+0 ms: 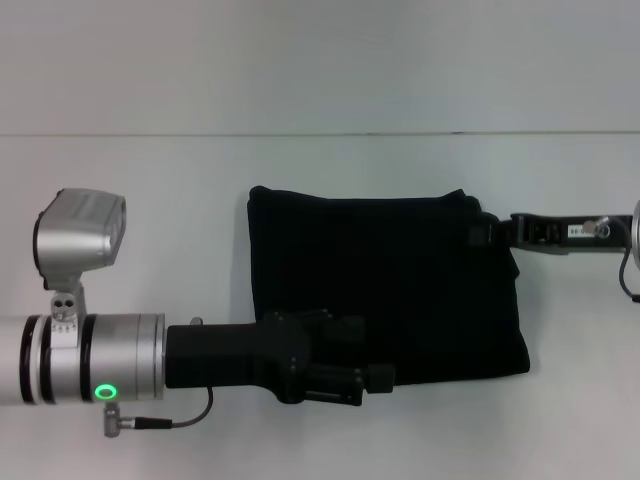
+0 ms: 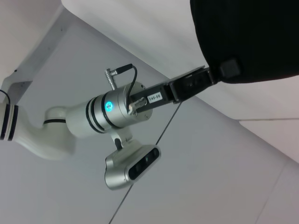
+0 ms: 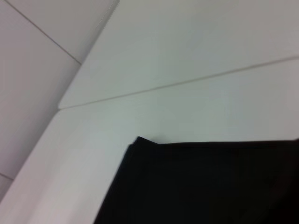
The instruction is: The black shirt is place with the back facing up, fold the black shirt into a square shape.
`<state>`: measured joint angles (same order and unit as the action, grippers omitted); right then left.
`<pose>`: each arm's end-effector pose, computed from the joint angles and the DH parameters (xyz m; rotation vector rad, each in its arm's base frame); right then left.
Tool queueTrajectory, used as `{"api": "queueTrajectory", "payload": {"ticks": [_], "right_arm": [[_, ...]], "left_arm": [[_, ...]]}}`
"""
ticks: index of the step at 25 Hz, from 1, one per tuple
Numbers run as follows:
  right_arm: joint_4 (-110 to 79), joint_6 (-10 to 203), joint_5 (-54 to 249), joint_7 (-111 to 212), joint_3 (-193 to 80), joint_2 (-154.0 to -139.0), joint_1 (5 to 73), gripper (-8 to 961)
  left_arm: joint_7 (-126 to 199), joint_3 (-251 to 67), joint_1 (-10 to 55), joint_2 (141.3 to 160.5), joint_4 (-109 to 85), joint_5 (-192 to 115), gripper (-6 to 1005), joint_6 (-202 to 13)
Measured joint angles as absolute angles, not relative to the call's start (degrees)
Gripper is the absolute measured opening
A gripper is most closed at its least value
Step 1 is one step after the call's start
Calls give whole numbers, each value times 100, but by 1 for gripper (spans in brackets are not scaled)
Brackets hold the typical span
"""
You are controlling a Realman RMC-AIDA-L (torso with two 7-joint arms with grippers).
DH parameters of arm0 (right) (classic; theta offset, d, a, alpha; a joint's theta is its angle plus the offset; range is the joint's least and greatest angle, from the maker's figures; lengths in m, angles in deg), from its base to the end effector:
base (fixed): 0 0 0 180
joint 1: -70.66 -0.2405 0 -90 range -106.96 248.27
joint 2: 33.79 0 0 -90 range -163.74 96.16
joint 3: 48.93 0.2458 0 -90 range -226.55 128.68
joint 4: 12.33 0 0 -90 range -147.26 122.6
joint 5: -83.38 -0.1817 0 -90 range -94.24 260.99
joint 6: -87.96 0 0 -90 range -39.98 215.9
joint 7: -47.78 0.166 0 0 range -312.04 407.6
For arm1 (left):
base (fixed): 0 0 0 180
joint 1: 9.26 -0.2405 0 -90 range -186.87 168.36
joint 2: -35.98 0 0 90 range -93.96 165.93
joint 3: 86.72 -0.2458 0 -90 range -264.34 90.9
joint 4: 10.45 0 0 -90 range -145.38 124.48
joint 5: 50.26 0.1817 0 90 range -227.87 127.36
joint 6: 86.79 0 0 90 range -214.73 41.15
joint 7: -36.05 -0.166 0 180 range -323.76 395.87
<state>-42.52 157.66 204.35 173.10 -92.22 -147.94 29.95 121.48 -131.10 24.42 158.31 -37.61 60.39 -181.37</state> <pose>0.2379 0.3791 -0.0108 -2.3035 1.5625 0.5207 -0.1856 0.2777 -0.0618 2.8045 0.8779 0.9486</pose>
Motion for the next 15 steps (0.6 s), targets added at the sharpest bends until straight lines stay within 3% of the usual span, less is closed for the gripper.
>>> {"api": "queueTrajectory", "payload": {"ticks": [15], "right_arm": [[-4121, 15762, 20455, 17242, -9201, -14709, 3133, 116]], "left_arm": [[13142, -12430, 2837, 15758, -3763, 6040, 949, -16300]]}}
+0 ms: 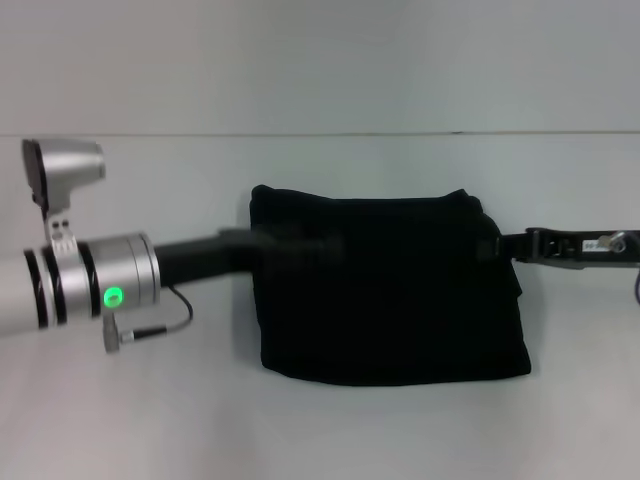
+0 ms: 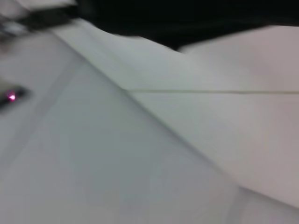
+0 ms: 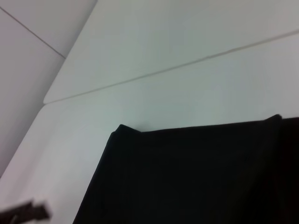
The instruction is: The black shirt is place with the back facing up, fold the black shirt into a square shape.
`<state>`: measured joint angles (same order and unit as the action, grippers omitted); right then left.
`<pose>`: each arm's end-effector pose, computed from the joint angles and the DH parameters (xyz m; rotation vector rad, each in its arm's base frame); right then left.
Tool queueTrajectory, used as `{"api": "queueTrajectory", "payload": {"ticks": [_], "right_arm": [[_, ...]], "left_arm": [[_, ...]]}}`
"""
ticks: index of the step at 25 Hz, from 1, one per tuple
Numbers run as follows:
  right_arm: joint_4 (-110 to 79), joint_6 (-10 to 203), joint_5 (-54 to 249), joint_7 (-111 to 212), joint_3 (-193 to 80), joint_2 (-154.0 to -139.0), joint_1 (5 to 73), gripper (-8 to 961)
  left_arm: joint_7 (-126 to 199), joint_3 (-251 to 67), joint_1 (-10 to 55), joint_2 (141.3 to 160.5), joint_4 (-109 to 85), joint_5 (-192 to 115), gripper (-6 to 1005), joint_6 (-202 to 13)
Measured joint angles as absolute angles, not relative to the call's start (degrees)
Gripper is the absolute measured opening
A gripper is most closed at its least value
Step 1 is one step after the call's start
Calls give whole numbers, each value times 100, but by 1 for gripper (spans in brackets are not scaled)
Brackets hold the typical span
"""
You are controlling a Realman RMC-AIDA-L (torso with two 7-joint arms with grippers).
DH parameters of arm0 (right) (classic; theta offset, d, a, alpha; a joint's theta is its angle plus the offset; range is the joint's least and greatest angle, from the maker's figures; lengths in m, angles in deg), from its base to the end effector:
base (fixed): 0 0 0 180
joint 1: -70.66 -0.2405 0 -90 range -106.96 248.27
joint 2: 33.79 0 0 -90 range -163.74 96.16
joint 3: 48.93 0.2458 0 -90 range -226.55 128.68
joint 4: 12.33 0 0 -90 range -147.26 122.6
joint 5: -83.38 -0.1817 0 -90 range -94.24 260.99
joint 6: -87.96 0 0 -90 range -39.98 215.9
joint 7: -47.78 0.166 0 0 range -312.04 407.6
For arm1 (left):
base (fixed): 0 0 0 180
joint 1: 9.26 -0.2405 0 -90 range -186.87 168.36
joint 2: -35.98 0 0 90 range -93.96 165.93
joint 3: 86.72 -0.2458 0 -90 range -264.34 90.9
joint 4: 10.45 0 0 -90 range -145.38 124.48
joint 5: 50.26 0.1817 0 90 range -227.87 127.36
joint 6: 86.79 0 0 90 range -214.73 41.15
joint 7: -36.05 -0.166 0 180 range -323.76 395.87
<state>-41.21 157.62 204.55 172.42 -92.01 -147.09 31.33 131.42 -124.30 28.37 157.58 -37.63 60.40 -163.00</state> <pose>0.2523 0.3723 -0.0083 -2.2784 1.5917 0.5000 -0.2027 0.3461 -0.0493 -2.5186 -1.1500 -0.8599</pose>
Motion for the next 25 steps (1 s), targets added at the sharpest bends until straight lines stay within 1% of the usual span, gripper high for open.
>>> {"api": "queueTrajectory", "payload": {"ticks": [1, 7, 9, 12, 18, 20, 22, 25], "right_arm": [[-4168, 15816, 20446, 17266, -9171, -14678, 3151, 117], [-4442, 16163, 20419, 17343, -8791, -14453, 3214, 375], [-4527, 16250, 20413, 17343, -8647, -14422, 3215, 451], [-4577, 16334, 20403, 17298, -8486, -14419, 3171, 565], [-4506, 16182, 20423, 17166, -8535, -14524, 3044, 611], [-4444, 16175, 20439, 16946, -8581, -14597, 2985, 626], [-4416, 16168, 20439, 16885, -8584, -14616, 2968, 526], [-4263, 16074, 20436, 16583, -8590, -14699, 2896, 377]], "left_arm": [[13235, -12381, 2883, 15743, -3759, 6038, 949, -16100], [13593, -12230, 3078, 15712, -3761, 6026, 949, -15094], [13825, -12261, 3123, 15716, -3755, 6043, 949, -14656], [14000, -12299, 3176, 15728, -3665, 6075, 949, -14296], [13985, -12355, 3214, 15753, -3563, 6083, 949, -14005], [13968, -12356, 3216, 15753, -3562, 6084, 949, -13997], [13952, -12357, 3216, 15754, -3561, 6084, 949, -13993], [13945, -12355, 3218, 15754, -3559, 6084, 949, -13989]]}}
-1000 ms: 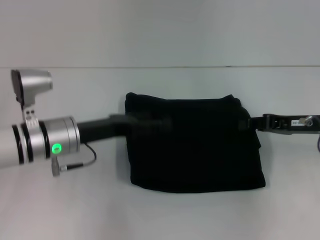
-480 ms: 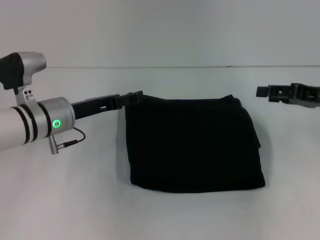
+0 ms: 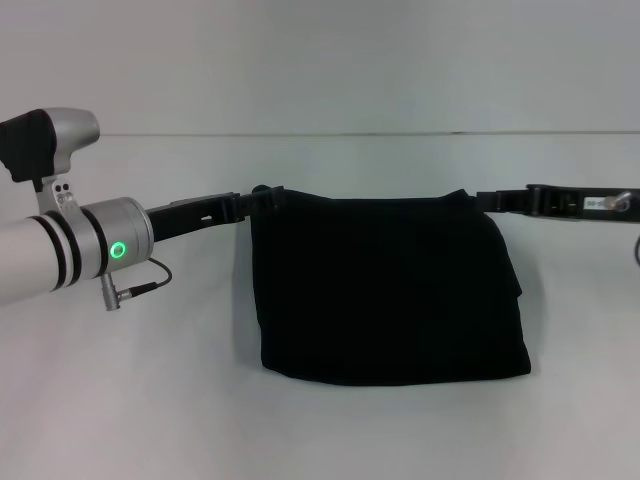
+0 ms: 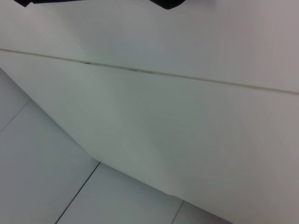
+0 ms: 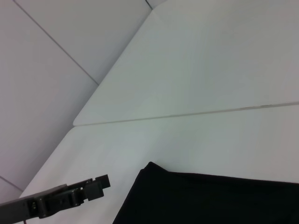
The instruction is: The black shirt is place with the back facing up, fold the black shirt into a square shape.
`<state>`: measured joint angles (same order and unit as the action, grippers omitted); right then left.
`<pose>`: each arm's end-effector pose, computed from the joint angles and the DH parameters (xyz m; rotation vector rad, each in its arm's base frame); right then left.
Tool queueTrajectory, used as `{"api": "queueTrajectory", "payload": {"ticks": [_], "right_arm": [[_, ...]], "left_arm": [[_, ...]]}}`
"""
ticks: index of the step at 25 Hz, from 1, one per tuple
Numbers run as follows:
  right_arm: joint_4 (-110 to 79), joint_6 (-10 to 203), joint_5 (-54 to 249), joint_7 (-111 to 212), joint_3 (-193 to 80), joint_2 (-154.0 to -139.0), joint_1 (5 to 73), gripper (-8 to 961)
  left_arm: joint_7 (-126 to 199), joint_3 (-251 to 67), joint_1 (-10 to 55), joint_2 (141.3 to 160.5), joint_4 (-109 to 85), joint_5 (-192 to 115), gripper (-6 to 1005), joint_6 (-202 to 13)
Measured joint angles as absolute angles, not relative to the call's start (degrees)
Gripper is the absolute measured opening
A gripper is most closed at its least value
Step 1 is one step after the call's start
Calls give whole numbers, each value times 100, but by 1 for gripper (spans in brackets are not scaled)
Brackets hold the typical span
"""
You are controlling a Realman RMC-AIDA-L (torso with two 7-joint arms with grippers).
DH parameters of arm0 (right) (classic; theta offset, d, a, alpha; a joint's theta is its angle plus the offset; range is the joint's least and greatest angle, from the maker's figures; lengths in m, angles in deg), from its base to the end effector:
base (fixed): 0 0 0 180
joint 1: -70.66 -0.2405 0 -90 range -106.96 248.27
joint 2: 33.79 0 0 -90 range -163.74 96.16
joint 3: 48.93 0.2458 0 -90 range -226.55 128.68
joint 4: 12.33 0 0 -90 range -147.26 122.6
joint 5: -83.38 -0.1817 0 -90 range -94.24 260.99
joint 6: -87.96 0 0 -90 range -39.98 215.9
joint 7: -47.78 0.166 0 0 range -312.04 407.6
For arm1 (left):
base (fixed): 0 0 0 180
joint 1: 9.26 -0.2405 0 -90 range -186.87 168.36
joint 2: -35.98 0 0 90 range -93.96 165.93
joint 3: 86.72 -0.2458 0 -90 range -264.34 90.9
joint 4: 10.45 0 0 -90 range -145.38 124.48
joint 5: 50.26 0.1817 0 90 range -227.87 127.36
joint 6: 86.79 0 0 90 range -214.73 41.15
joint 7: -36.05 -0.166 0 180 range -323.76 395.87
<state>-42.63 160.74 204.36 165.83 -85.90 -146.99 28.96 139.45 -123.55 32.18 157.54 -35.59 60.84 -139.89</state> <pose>0.2298 0.3873 0.0076 -2.3475 1.4164 0.6111 -0.2316 0.3977 -0.0433 -2.1465 -1.3146 -0.6832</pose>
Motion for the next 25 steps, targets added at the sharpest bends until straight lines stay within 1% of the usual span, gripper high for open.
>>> {"api": "queueTrajectory", "payload": {"ticks": [6, 9, 11, 18, 22, 24, 25], "right_arm": [[-4177, 15707, 20423, 16212, -8585, -14911, 2848, 131], [-4177, 15639, 20428, 16158, -8588, -14945, 2836, 55], [-4176, 15614, 20421, 16227, -8573, -14934, 2837, 5], [-4122, 15519, 20540, 17004, -8598, -14734, 2891, 16], [-4075, 15527, 20613, 17261, -8605, -14714, 2895, 22], [-3995, 15526, 20617, 17303, -8608, -14714, 2879, 231], [-3957, 15526, 20616, 17314, -8609, -14715, 2867, 272]], "left_arm": [[13978, -12354, 3295, 15771, -3415, 6083, 950, -13790], [13994, -12354, 3361, 15773, -3272, 6083, 950, -13590], [13998, -12355, 3406, 15779, -3200, 6083, 950, -13434], [13980, -12359, 3527, 15829, -3028, 6084, 950, -13053], [13964, -12367, 3598, 15861, -2910, 6084, 950, -12872], [13959, -12372, 3614, 15887, -2898, 6084, 950, -12831], [13959, -12372, 3626, 15898, -2893, 6084, 950, -12819]]}}
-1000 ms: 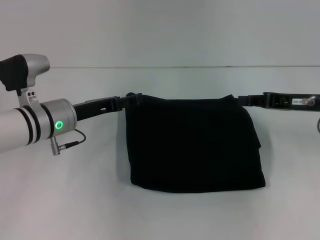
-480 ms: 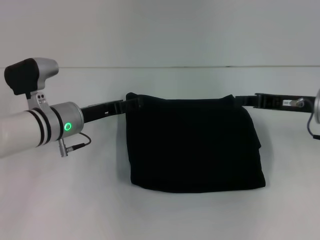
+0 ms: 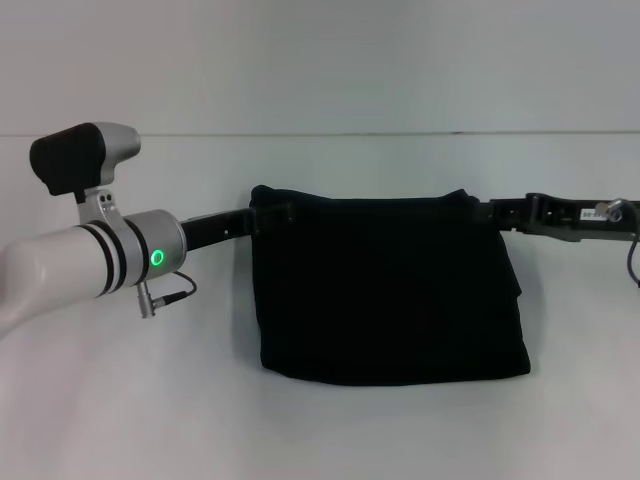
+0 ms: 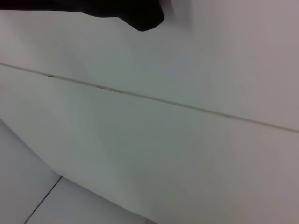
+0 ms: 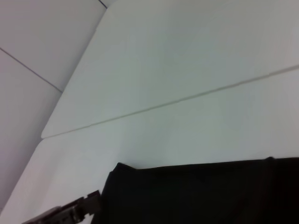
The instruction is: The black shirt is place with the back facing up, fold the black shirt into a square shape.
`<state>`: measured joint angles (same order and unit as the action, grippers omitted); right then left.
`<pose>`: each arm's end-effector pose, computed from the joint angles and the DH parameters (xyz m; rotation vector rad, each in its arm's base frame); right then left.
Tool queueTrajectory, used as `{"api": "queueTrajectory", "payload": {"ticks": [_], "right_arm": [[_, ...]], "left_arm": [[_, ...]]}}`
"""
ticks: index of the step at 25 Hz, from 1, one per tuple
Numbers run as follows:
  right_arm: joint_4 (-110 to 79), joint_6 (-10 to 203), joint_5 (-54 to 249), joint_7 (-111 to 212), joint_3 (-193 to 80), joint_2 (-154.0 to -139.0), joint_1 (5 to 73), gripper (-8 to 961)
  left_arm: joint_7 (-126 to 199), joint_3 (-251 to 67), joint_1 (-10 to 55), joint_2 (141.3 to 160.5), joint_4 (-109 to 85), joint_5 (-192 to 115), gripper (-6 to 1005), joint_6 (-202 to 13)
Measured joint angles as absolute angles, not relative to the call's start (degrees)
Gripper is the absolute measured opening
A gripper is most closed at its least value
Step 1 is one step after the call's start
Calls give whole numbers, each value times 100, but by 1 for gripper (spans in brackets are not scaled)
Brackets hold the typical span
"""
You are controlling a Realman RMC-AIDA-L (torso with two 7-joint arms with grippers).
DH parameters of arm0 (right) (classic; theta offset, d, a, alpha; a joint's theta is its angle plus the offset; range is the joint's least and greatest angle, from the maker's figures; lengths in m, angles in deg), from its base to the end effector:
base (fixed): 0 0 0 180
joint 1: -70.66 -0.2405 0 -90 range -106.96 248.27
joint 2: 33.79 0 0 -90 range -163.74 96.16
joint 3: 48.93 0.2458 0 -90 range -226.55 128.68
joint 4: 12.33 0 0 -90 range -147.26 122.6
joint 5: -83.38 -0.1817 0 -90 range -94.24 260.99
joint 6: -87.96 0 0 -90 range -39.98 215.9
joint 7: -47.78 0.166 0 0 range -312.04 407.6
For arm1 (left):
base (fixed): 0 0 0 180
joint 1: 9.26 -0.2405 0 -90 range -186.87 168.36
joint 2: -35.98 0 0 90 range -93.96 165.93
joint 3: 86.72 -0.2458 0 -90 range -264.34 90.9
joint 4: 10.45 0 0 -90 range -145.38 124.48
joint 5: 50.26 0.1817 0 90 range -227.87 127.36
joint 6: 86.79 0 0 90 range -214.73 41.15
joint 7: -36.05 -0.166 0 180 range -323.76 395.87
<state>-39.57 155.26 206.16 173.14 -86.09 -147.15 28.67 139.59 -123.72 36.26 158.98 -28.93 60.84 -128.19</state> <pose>0.2446 0.3897 -0.0017 -2.1981 1.6060 0.5798 -0.2332 0.4053 -0.0702 -2.0555 -1.3841 -0.5823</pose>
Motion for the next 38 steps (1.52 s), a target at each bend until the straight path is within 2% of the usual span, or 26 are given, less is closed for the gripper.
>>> {"api": "queueTrajectory", "payload": {"ticks": [5, 10, 25, 30, 33, 38], "right_arm": [[-3900, 15512, 20578, 17337, -8596, -14745, 2806, 477], [-3884, 15483, 20580, 17338, -8610, -14779, 2788, 519], [-3471, 15146, 20597, 17335, -8611, -14806, 2676, 520], [-3375, 14995, 20599, 17321, -8611, -14857, 2593, 519], [-3374, 14980, 20599, 17329, -8616, -14873, 2568, 519], [-3427, 14989, 20580, 17329, -8588, -14809, 2630, 519]], "left_arm": [[13950, -12423, 3683, 15946, -2882, 6084, 950, -12753], [13954, -12432, 3758, 15970, -2879, 6084, 943, -12750], [13950, -12724, 3772, 15981, -2878, 6067, 854, -12713], [13950, -12724, 3768, 15960, -2887, 6067, 623, -12736], [13950, -12724, 3768, 15948, -2898, 6075, 381, -12736], [13943, -12724, 3758, 15930, -2925, 6084, 178, -12740]]}}
